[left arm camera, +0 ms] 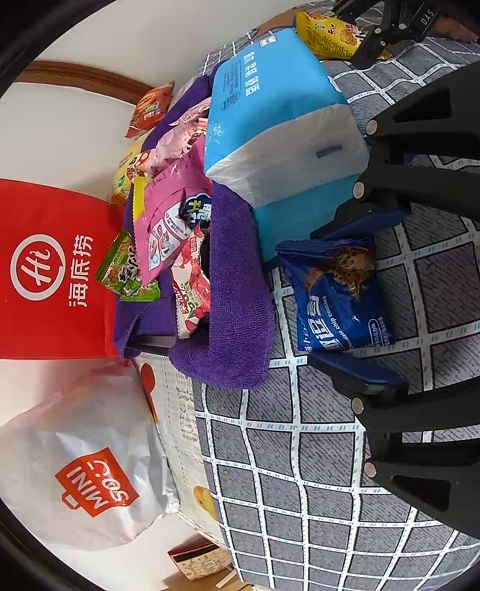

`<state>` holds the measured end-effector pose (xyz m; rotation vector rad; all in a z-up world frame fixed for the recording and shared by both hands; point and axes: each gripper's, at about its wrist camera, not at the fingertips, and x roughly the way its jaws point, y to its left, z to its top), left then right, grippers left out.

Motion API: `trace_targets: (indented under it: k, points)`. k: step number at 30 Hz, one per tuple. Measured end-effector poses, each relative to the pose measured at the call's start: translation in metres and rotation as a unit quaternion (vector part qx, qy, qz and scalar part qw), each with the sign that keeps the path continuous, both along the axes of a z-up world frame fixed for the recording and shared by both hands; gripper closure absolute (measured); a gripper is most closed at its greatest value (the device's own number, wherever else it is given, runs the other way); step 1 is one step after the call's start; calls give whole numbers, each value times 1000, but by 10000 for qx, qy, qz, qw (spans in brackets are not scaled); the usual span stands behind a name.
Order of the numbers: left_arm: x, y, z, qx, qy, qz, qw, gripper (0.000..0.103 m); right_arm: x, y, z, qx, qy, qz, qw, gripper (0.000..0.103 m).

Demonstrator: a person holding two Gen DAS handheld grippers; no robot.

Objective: Organize snacks
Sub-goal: 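Lift and carry the blue cookie bag and yellow snack bag over the towel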

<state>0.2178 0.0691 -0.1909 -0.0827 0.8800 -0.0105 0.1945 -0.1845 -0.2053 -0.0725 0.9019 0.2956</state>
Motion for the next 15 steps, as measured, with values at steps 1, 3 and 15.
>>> trace_targets:
  k: [1, 3, 15]
  points:
    - [0, 1, 0, -30, -5, 17, 10000, 47, 0, 0, 0, -15, -4, -1, 10000, 46]
    - [0, 1, 1, -30, -6, 34, 10000, 47, -1, 1, 0, -16, -3, -1, 10000, 46]
    - [-2, 1, 2, 19, -22, 100, 9999, 53, -1, 1, 1, -80, -16, 4, 10000, 46]
